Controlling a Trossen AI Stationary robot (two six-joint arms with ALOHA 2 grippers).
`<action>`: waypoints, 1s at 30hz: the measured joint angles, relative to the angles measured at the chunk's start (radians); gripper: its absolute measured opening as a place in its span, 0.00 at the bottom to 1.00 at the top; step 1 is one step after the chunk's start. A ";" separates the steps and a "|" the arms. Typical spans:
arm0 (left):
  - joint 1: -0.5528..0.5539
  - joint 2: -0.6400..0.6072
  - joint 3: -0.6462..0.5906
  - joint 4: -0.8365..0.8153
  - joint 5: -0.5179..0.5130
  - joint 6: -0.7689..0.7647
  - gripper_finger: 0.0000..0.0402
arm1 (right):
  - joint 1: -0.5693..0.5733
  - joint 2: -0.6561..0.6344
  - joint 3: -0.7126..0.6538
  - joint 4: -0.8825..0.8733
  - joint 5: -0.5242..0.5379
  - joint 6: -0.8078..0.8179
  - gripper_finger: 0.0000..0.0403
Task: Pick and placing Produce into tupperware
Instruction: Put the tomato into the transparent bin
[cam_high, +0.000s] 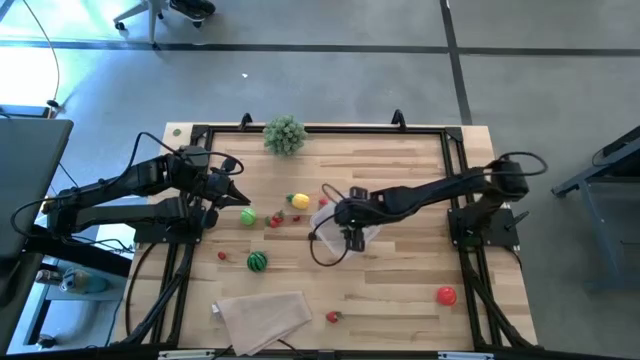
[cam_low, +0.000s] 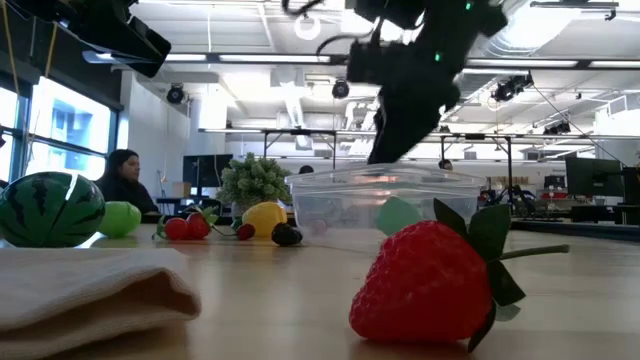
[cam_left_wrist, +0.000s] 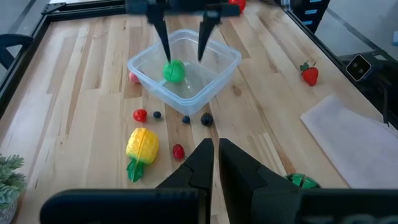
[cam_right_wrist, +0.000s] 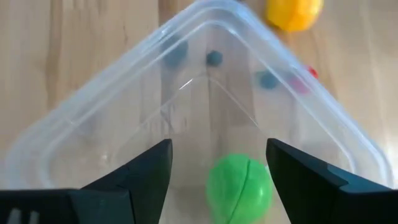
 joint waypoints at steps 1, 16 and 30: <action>0.000 0.000 0.000 0.000 0.000 0.000 0.04 | 0.005 -0.022 0.000 -0.020 0.002 0.050 0.63; 0.000 0.000 0.000 0.000 0.000 0.000 0.04 | 0.356 -0.284 0.000 -0.621 0.104 1.336 0.63; 0.000 0.000 0.000 0.000 0.000 0.000 0.04 | 0.807 -0.247 0.000 -0.810 0.049 2.239 0.63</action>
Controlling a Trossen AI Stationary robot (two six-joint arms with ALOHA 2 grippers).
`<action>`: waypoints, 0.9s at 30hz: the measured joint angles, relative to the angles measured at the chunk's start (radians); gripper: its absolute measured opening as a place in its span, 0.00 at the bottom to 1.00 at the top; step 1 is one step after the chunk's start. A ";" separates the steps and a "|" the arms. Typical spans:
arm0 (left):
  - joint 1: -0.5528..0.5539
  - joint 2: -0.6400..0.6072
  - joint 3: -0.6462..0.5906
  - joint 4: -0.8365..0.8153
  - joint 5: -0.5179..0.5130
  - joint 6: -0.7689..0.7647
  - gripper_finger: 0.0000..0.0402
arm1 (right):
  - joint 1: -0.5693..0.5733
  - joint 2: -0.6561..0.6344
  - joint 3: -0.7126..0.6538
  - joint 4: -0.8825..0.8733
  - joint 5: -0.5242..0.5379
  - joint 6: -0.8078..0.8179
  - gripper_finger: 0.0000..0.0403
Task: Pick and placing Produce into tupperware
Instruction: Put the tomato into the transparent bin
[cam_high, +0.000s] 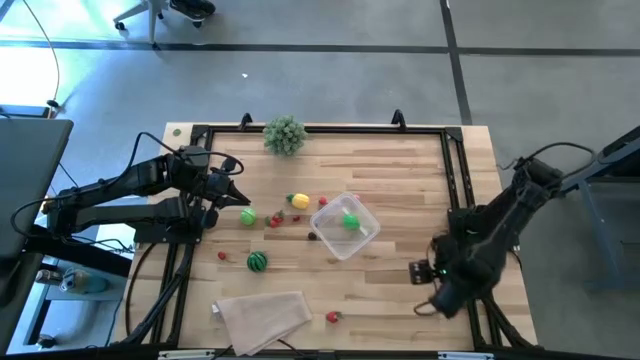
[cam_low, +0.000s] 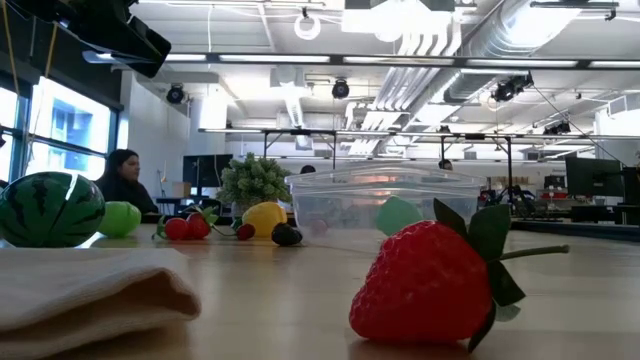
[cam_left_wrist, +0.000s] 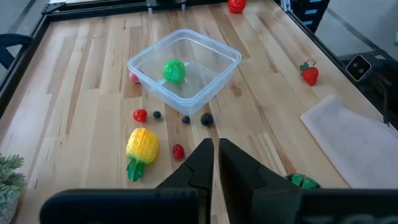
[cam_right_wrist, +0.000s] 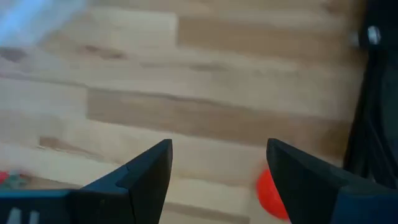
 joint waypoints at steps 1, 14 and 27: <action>0.000 0.000 0.000 0.000 0.000 0.000 0.04 | 0.023 0.012 0.000 0.000 -0.010 0.035 0.63; 0.000 0.000 0.000 0.000 0.000 0.000 0.04 | 0.181 0.150 -0.001 0.065 -0.141 0.183 0.63; 0.000 0.000 0.000 0.000 0.000 0.000 0.04 | 0.191 0.238 -0.001 0.092 -0.204 0.187 0.63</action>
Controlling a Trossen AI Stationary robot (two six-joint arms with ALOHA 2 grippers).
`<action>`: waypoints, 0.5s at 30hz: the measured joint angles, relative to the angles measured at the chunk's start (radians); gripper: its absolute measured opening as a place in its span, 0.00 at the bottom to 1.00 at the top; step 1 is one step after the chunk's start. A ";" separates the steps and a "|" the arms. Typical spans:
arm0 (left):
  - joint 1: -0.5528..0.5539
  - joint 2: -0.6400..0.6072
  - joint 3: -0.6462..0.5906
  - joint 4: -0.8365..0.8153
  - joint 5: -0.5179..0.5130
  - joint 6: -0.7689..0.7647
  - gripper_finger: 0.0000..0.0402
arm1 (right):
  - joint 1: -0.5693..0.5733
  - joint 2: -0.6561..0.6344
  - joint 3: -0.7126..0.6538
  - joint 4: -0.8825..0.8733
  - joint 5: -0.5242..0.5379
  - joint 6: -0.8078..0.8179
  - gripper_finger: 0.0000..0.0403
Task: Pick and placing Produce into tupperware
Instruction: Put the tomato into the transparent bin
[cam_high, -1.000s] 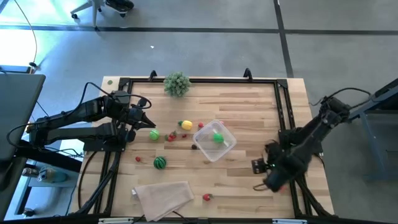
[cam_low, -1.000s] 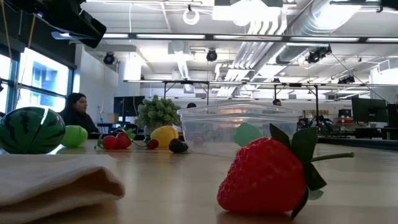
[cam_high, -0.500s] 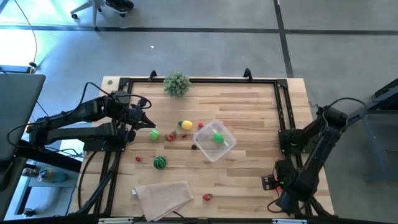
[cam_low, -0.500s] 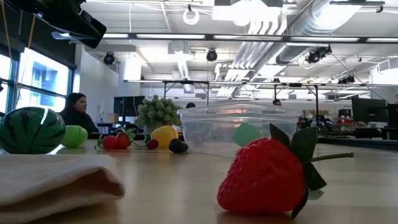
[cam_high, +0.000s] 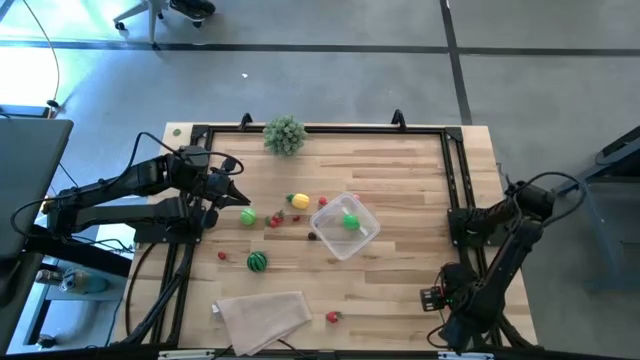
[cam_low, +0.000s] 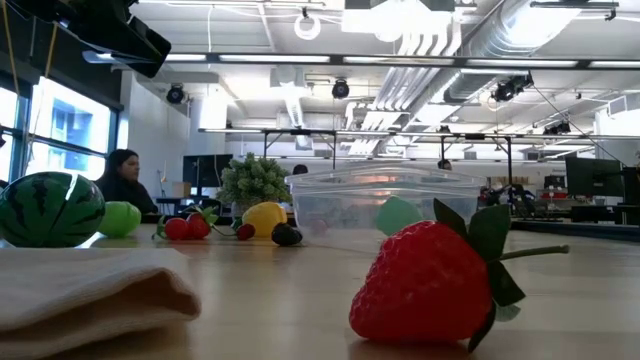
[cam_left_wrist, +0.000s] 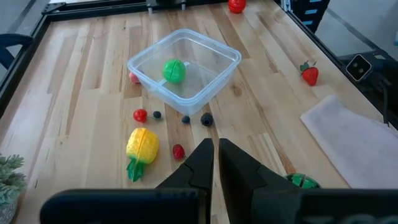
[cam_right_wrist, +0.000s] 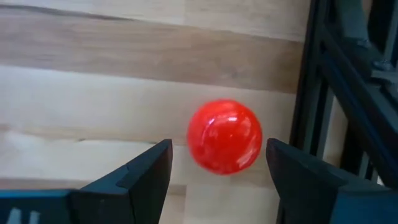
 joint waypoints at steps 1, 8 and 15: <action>0.000 0.000 0.000 0.000 0.000 0.000 0.04 | 0.000 0.005 0.000 -0.002 -0.003 -0.003 0.63; 0.000 0.000 0.000 0.000 0.000 0.000 0.04 | -0.001 0.037 0.000 -0.003 -0.014 -0.023 0.63; 0.000 0.000 0.000 0.000 0.000 0.000 0.04 | -0.002 0.057 0.000 0.001 -0.035 -0.028 0.63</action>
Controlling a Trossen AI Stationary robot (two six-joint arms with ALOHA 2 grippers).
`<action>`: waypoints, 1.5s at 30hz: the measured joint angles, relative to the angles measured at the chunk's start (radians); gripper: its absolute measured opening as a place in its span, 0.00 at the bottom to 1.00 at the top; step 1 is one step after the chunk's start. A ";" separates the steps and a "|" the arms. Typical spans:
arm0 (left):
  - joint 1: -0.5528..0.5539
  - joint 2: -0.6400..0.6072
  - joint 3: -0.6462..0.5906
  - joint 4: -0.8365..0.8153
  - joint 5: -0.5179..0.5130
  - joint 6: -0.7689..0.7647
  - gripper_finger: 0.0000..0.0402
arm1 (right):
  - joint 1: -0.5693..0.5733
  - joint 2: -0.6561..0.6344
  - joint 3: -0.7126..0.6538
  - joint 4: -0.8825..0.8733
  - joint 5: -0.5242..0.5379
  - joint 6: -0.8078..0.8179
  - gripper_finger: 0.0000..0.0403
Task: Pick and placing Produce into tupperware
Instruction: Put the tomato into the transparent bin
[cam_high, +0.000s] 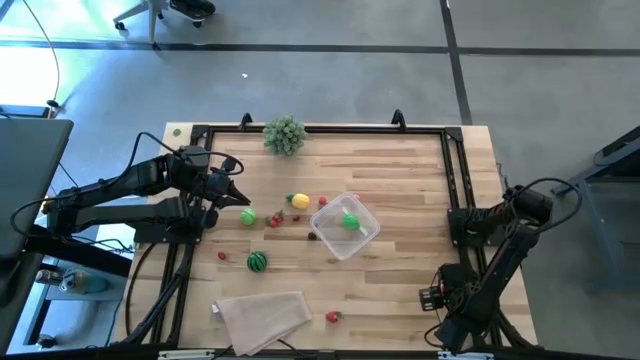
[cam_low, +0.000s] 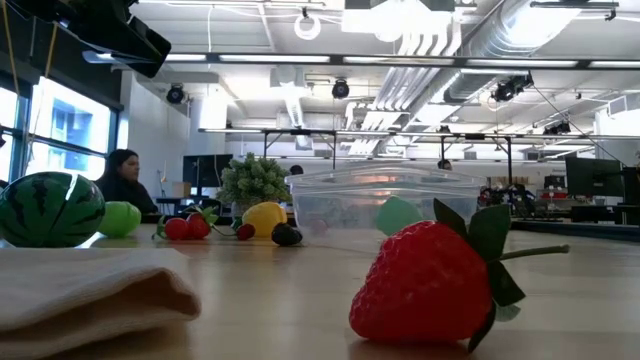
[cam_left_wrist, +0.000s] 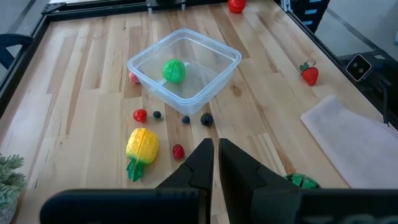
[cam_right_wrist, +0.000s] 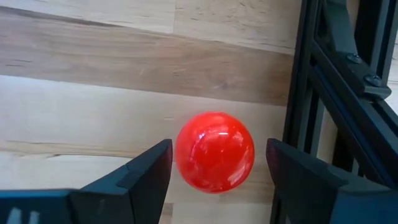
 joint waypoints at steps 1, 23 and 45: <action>0.000 0.000 0.000 0.000 0.000 0.000 0.04 | 0.000 0.000 0.000 0.000 -0.001 0.000 0.63; 0.000 0.000 0.000 0.000 0.000 0.000 0.04 | -0.021 0.008 0.000 0.024 -0.048 -0.367 0.63; 0.000 0.000 0.000 0.000 0.000 0.000 0.04 | -0.004 0.020 0.000 0.038 -0.017 -0.408 0.63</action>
